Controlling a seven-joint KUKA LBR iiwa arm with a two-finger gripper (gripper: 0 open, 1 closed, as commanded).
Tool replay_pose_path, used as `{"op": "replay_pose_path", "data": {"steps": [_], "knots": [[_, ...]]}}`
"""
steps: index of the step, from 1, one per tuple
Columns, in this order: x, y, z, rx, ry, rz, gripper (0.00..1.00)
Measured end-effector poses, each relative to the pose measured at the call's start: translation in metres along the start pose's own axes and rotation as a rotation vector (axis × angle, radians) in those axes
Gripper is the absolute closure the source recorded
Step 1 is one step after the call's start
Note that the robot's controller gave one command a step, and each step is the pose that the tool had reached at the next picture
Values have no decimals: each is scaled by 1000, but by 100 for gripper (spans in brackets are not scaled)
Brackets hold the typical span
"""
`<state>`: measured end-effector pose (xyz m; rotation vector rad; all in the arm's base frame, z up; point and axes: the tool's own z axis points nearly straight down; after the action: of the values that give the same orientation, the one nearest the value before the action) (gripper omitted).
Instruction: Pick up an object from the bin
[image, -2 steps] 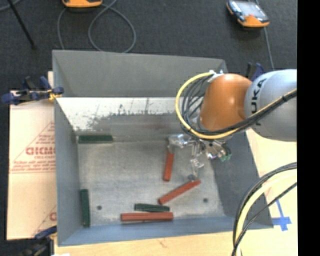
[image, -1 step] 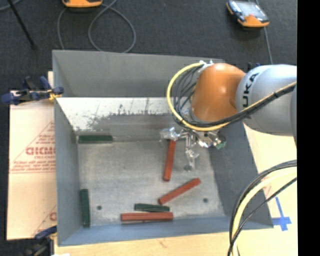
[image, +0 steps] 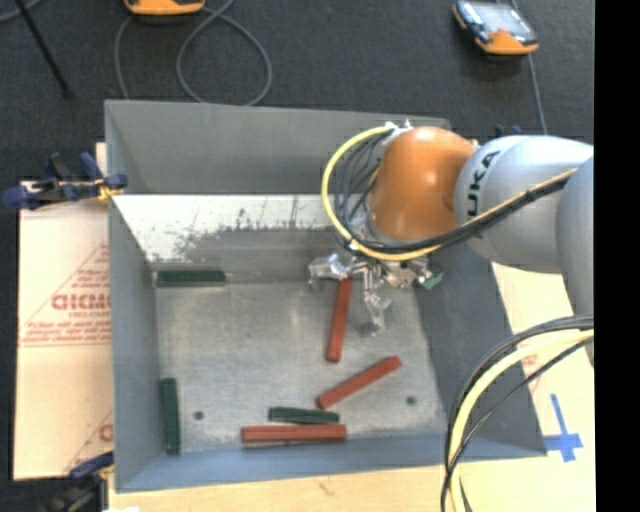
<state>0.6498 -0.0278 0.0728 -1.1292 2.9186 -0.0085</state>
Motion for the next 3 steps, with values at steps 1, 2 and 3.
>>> {"op": "replay_pose_path", "data": {"steps": [1, 2, 3], "knots": [[-2, -2, -3, -2, -2, 6, 0], [-2, -2, -3, -3, -2, 8, 100], [-4, -4, -19, -4, -1, 13, 100]]}}
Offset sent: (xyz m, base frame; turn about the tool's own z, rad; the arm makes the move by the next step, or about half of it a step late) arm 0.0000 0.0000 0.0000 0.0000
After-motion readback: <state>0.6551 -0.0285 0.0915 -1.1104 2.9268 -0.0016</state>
